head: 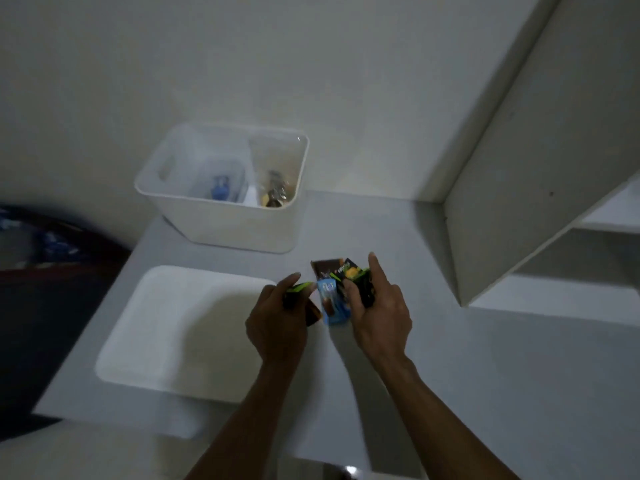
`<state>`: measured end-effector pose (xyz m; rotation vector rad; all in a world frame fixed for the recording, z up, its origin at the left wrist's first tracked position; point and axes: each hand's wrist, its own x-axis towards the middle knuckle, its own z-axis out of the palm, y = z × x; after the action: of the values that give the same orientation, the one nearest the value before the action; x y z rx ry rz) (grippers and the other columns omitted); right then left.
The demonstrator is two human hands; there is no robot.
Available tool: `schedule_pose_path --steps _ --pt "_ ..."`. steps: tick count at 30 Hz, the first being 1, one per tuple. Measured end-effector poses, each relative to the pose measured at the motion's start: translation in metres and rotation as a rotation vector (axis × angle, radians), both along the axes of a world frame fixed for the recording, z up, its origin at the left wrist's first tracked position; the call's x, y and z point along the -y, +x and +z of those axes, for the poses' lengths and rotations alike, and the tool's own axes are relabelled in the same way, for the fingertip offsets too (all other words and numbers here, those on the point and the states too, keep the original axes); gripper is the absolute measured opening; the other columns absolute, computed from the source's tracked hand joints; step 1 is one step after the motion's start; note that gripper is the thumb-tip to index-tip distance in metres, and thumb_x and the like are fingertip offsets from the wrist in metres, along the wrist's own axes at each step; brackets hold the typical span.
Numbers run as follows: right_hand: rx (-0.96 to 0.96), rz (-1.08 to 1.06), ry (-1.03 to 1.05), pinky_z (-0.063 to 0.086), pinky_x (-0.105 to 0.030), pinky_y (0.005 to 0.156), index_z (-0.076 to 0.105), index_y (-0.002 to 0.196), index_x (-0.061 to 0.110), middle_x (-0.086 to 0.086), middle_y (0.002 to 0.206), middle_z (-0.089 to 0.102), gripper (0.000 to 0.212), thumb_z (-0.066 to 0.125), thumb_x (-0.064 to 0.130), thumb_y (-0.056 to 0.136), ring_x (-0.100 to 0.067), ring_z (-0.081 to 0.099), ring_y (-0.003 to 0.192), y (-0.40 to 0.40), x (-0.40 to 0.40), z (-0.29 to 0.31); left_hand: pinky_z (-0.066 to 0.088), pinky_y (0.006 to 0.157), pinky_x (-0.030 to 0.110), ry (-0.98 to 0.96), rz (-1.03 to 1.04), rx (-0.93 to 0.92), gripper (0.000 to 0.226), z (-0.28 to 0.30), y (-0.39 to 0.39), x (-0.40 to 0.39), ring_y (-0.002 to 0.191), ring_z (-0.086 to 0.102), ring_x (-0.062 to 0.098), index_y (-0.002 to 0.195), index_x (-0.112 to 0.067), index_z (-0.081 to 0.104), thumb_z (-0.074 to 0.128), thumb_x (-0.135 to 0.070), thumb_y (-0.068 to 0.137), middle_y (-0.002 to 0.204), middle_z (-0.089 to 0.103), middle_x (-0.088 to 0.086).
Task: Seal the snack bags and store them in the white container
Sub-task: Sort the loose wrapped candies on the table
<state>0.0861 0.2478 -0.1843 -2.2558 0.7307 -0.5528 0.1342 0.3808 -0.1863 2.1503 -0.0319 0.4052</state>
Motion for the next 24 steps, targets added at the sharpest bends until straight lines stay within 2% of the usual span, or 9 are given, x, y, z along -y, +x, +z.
schedule_pose_path --steps 4,7,11,15,20,24 --pt "0.143 0.031 -0.03 0.048 -0.036 0.071 0.037 0.149 0.033 -0.008 0.094 0.063 0.063 0.06 0.049 0.092 -0.026 0.059 0.093 0.057 -0.025 0.06 0.041 0.067 0.017 -0.04 0.057 0.173 0.028 0.066 0.054 -0.019 0.077 0.067 0.014 0.099 -0.016 0.077 0.08 -0.034 0.077 0.085 0.072 0.002" --pt "0.175 0.04 0.012 0.047 -0.037 0.077 0.033 0.15 0.038 -0.007 0.1 0.064 0.064 0.057 0.052 0.093 -0.025 0.057 0.1 0.105 -0.045 0.096 0.042 0.073 0.022 -0.135 0.091 0.148 0.03 0.107 0.099 -0.039 0.087 0.069 0.021 0.101 -0.022 0.075 0.078 -0.04 0.078 0.093 0.074 0.002" --pt "0.146 0.068 0.022 0.046 -0.038 0.082 0.031 0.15 0.039 -0.005 0.112 0.064 0.06 0.053 0.051 0.095 -0.024 0.054 0.109 0.164 -0.071 0.121 0.046 0.077 0.031 -0.144 0.062 0.094 0.031 0.134 0.166 -0.057 0.094 0.066 0.024 0.106 -0.028 0.073 0.073 -0.046 0.082 0.1 0.072 0.002" --pt "0.011 0.056 0.065 0.046 -0.039 0.086 0.03 0.149 0.038 -0.006 0.122 0.061 0.06 0.048 0.056 0.095 -0.024 0.053 0.114 0.217 -0.085 0.111 0.041 0.074 0.028 -0.066 0.022 0.026 0.035 0.128 0.222 -0.059 0.095 0.065 0.026 0.108 -0.026 0.073 0.069 -0.05 0.083 0.101 0.071 0.004" --pt "-0.098 -0.004 0.143 0.048 -0.043 0.089 0.035 0.147 0.033 -0.007 0.128 0.06 0.059 0.048 0.057 0.095 -0.028 0.054 0.119 0.252 -0.085 0.081 0.047 0.075 0.034 0.034 -0.061 -0.123 0.033 0.088 0.265 -0.051 0.09 0.066 0.027 0.102 -0.025 0.072 0.065 -0.053 0.085 0.096 0.072 0.003" --pt "-0.179 -0.046 0.114 0.049 -0.042 0.087 0.039 0.144 0.028 -0.007 0.128 0.062 0.049 0.045 0.047 0.1 -0.029 0.057 0.117 0.258 -0.086 0.065 0.037 0.073 0.029 0.11 -0.166 -0.244 0.041 0.066 0.275 -0.047 0.095 0.064 0.026 0.105 -0.021 0.07 0.057 -0.056 0.089 0.102 0.071 0.004"
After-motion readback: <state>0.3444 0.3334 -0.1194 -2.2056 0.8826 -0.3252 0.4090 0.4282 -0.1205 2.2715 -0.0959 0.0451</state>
